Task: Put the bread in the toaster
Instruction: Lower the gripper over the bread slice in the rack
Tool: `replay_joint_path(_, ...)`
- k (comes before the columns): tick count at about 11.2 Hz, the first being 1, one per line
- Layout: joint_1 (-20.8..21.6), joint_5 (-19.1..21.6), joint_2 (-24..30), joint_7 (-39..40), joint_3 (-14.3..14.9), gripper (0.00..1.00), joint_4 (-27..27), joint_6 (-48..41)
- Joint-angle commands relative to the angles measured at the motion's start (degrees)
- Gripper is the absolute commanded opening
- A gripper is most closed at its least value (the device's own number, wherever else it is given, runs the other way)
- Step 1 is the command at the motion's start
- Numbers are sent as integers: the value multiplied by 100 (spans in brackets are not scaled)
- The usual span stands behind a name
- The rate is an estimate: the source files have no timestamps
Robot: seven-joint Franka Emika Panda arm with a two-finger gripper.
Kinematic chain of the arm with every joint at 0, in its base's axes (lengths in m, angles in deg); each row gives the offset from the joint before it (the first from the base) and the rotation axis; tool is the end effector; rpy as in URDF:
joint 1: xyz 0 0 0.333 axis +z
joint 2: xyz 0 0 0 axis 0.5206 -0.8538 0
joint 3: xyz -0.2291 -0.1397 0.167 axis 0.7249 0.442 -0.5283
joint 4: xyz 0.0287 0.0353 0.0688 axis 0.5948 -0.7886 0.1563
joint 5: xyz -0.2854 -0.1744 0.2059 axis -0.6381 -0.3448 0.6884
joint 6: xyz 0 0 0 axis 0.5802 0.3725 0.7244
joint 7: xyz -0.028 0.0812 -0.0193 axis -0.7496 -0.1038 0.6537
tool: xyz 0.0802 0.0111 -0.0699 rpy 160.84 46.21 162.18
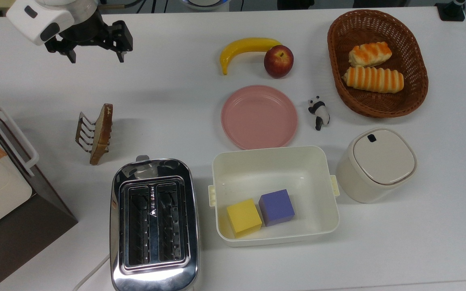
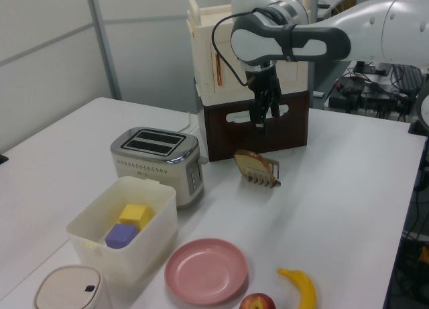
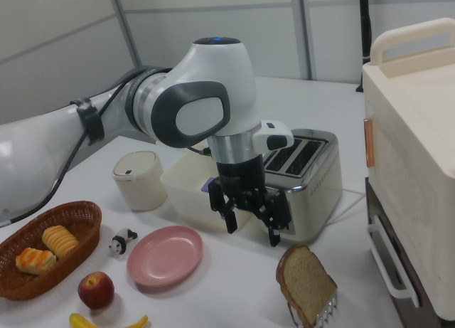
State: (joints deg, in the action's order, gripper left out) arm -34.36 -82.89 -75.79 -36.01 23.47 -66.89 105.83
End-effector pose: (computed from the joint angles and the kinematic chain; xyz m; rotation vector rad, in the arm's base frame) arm 0.6202 -0.1594 0.5370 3.0588 0.1172 -0.1922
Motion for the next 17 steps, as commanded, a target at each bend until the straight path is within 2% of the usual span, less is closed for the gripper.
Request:
replay_joint_path(1, 8, 34, -33, -72, 42, 100, -81, 96)
replay_joint_path(8, 0, 43, -306, -90, 42, 100, -107, 552)
replay_joint_path(11, 61, 43, -411, -510, 33, 100, -125, 895)
replay_joint_path(17, 149, 17, -429, -529, 42, 100, -292, 1019)
